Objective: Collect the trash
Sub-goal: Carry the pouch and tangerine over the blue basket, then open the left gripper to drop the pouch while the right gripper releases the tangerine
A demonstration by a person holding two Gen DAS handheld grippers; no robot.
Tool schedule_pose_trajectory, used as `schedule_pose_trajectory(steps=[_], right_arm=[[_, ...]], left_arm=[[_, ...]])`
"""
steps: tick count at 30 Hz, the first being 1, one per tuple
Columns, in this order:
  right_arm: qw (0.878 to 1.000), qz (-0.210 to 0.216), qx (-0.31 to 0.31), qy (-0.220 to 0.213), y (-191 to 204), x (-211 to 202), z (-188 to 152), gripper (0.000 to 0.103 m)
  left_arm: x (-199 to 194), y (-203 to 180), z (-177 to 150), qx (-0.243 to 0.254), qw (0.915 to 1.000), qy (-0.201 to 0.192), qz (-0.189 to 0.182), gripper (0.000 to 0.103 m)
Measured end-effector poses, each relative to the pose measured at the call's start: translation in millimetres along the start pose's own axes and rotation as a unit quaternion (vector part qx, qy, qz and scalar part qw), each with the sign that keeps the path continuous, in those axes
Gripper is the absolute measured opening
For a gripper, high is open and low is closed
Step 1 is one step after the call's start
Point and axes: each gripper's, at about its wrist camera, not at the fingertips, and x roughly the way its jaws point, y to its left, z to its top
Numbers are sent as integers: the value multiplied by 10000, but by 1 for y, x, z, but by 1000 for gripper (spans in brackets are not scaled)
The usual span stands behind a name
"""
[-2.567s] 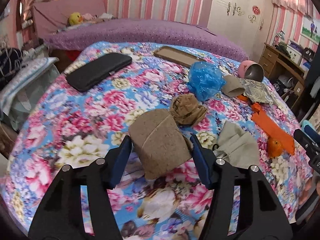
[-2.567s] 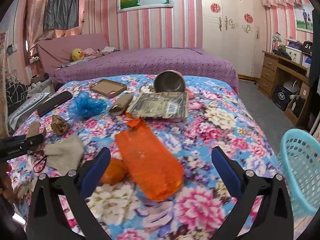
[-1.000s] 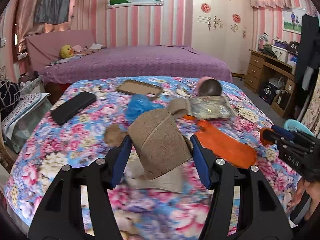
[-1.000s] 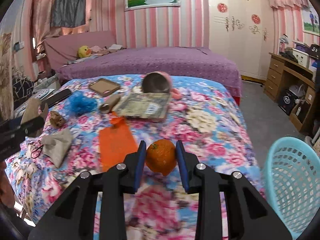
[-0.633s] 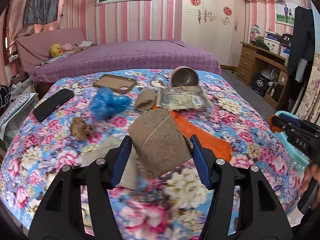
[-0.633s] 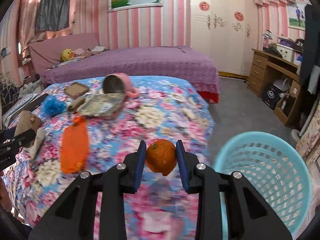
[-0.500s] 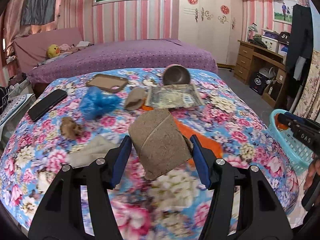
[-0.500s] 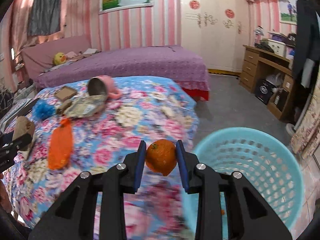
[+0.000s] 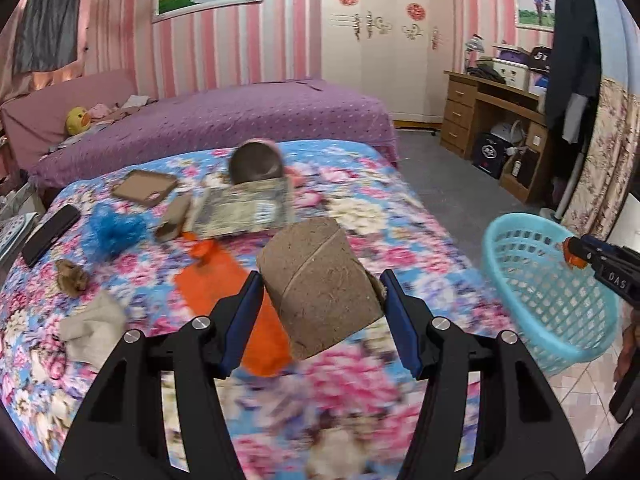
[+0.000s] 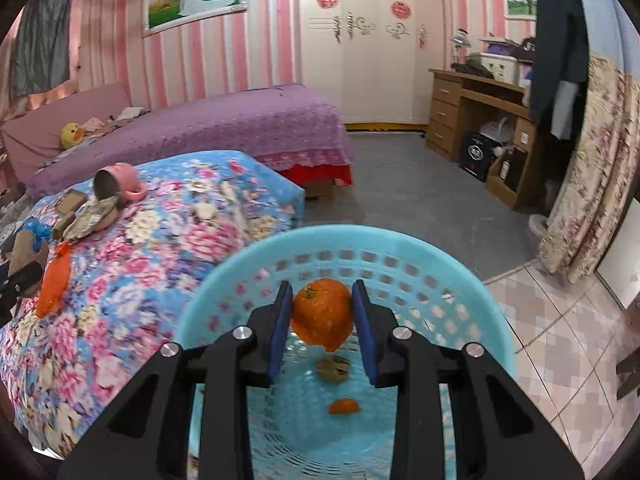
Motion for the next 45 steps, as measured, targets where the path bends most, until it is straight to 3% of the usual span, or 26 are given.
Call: schedule_pose_trajectory(steps=[7,18,29,33,37,45], right_arm=[[9996,-152,253,4,-34,3,-5,31],[9987,-275,420,-29,-72,3,-11,31],[9981,-326,523,-40,-88,6,-15,31],[9979,-321,554,-75,-90,5,-17,31],[9980,-313,541,-88,-89,6,-16,31],[9984,-306,482,-48,-84,9,-17,31]], left_arm=[[0,-56,2,329,9990,6,-300,59],[24,-124,6,393,9953,195,-868,59],[56,-179,11,544,9906,437,-1178,60],[58,-184,9,504,9901,481,-1214,67],[62,-179,8,482,9902,537,-1193,84],[61,-156,10,343,9929,489,-1030,93]])
